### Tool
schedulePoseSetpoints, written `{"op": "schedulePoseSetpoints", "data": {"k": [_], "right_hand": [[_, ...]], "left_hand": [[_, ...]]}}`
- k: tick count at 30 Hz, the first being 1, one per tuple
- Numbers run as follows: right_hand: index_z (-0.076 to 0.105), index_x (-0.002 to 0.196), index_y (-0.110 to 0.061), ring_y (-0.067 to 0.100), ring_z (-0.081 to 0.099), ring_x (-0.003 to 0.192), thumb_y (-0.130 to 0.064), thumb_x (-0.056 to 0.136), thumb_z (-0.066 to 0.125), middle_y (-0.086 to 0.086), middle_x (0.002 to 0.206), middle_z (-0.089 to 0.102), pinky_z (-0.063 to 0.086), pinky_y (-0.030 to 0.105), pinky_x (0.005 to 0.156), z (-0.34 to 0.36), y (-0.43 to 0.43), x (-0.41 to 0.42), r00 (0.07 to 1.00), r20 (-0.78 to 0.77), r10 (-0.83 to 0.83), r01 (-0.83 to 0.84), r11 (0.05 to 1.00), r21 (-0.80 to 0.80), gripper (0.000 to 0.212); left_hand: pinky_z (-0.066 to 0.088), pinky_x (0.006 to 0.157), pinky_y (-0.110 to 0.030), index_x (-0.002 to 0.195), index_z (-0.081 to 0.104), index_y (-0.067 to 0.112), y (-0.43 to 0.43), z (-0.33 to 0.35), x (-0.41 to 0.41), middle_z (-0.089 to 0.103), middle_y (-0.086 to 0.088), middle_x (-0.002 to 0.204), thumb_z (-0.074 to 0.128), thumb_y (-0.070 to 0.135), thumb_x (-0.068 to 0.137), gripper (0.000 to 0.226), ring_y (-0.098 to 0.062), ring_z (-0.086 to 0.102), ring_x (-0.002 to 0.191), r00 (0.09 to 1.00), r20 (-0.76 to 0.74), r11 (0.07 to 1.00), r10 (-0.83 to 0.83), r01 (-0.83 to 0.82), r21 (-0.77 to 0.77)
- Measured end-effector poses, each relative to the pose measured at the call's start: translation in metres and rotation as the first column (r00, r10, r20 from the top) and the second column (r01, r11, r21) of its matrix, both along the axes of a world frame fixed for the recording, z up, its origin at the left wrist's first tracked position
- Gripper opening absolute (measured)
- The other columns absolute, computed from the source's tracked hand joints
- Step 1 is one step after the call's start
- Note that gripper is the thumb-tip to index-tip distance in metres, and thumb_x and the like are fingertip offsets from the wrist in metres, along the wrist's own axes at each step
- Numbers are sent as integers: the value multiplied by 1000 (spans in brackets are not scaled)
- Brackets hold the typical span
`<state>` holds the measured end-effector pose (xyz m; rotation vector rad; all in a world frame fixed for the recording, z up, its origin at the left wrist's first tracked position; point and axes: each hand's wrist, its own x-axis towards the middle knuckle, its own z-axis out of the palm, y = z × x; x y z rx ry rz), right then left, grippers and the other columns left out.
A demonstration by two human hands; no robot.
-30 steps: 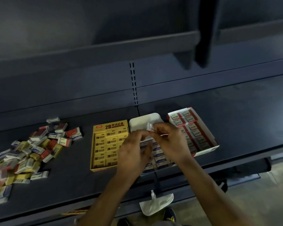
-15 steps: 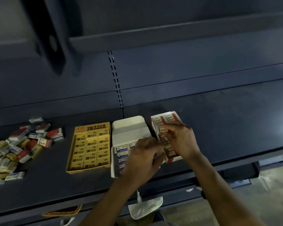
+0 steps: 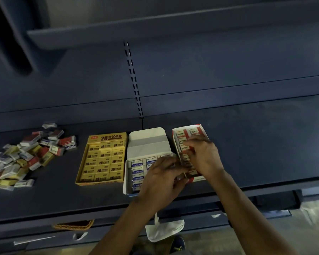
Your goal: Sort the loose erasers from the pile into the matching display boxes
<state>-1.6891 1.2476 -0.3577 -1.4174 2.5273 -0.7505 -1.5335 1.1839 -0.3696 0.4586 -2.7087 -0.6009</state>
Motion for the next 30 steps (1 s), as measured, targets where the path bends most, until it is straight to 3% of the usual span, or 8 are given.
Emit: {"op": "schedulePoseSetpoints", "data": {"k": [3, 9, 13, 17, 20, 22, 26, 30], "right_hand": [[67, 112, -16, 17, 56, 111, -6, 86, 61, 1, 123, 55, 44, 22, 90, 0, 0, 0, 1000, 11, -11, 11, 1000, 23, 29], [65, 116, -16, 21, 55, 114, -9, 90, 56, 5, 129, 54, 47, 28, 89, 2, 0, 2, 1000, 11, -22, 21, 998, 51, 28], [58, 124, -18, 27, 41, 125, -20, 88, 60, 7, 134, 48, 42, 35, 98, 0, -2, 7, 996, -63, -57, 62, 994, 89, 36], [67, 104, -14, 33, 52, 110, -9, 82, 61, 10, 114, 60, 47, 38, 85, 4, -11, 30, 990, -105, -96, 87, 992, -90, 23], [69, 98, -11, 33, 56, 101, -5, 77, 65, 11, 104, 62, 52, 38, 74, 5, -24, 52, 994, -110, -28, 12, 989, -145, 22], [68, 97, -10, 33, 57, 100, -6, 74, 70, 11, 102, 62, 55, 41, 73, 5, -34, 68, 994, -111, 26, -44, 985, -168, 24], [68, 100, -12, 30, 54, 105, -10, 78, 66, 7, 106, 61, 54, 38, 78, 4, -56, 102, 990, -121, 74, -92, 984, -151, 22], [68, 96, -12, 31, 57, 98, -9, 75, 68, 7, 102, 63, 55, 41, 74, 3, -83, 138, 985, -120, 124, -146, 968, -202, 21]], "left_hand": [[45, 94, -28, 102, 70, 27, 2, 0, 0, 61, 4, 114, 49, 41, 83, 32, -14, 53, 109, 1000, -2, 1000, 12, -12, 1], [46, 96, -34, 107, 68, 29, 5, -3, 0, 53, 3, 123, 46, 43, 85, 35, -15, 51, 114, 999, 20, 999, 27, -28, 37], [46, 96, -31, 113, 62, 26, 4, 2, 5, 53, 1, 124, 48, 41, 85, 35, -18, 51, 113, 998, -19, 998, 55, -54, 42], [50, 91, -33, 116, 61, 20, -8, 5, 19, 58, -2, 119, 49, 39, 82, 40, -22, 55, 109, 987, -34, 987, 157, -156, 25], [52, 85, -32, 114, 61, 17, -24, 9, 34, 60, -3, 113, 53, 32, 80, 38, -23, 58, 102, 971, -33, 972, 236, -236, -11], [53, 84, -35, 117, 60, 14, -36, 11, 46, 61, -6, 112, 62, 25, 77, 41, -27, 58, 102, 962, -15, 962, 271, -271, -29], [52, 80, -36, 118, 60, 12, -60, 19, 76, 62, -7, 110, 47, 34, 79, 47, -27, 58, 98, 945, 20, 939, 326, -321, -125], [52, 74, -35, 107, 63, 10, -81, 21, 111, 65, -10, 101, 67, 21, 70, 39, -30, 60, 89, 921, 1, 905, 388, -381, -188]]}}
